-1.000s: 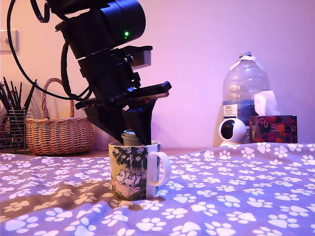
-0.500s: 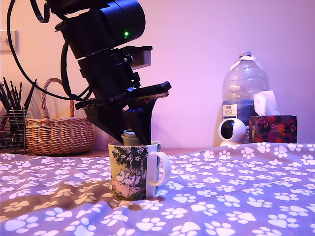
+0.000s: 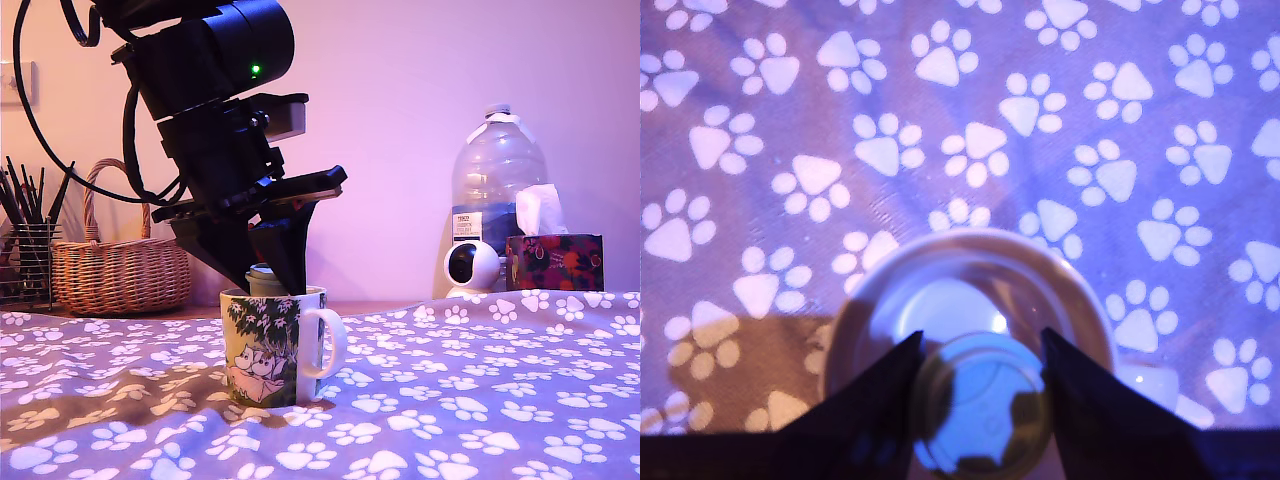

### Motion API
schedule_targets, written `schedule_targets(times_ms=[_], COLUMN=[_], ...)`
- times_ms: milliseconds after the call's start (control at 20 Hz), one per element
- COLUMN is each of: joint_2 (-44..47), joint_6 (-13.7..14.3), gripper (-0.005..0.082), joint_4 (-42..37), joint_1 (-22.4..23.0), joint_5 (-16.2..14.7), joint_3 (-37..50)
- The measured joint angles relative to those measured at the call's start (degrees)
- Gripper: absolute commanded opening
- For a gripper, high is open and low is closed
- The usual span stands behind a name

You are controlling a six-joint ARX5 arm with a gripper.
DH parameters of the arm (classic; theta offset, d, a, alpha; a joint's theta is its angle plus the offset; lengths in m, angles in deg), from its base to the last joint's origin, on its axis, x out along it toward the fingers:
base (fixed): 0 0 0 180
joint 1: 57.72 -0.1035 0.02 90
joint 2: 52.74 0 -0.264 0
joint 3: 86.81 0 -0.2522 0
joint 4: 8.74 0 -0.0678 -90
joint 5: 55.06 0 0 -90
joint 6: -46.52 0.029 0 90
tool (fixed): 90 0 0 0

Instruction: Pick the coffee capsule and then drop it inside the coffee cup in front of you

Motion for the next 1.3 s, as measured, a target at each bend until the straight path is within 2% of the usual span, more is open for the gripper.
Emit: schedule_targets(times_ms=[300, 350, 450, 500, 550, 1300], joint_2=[0.0, 0.0, 0.0, 0.0, 0.0, -0.3], joint_6=[0.2, 0.3, 0.5, 0.5, 1.0, 2.0], gripper=[0.0275, 0.0313, 0.0519, 0.0577, 0.0592, 0.0585], joint_4=[-0.1, -0.2, -0.9, -1.1, -1.1, 1.1], joint_1=[0.0, 0.0, 0.0, 0.0, 0.0, -0.1], joint_5=[0.0, 0.0, 0.0, 0.0, 0.0, -0.5], joint_3=[0.0, 0.0, 0.0, 0.0, 0.0, 0.0])
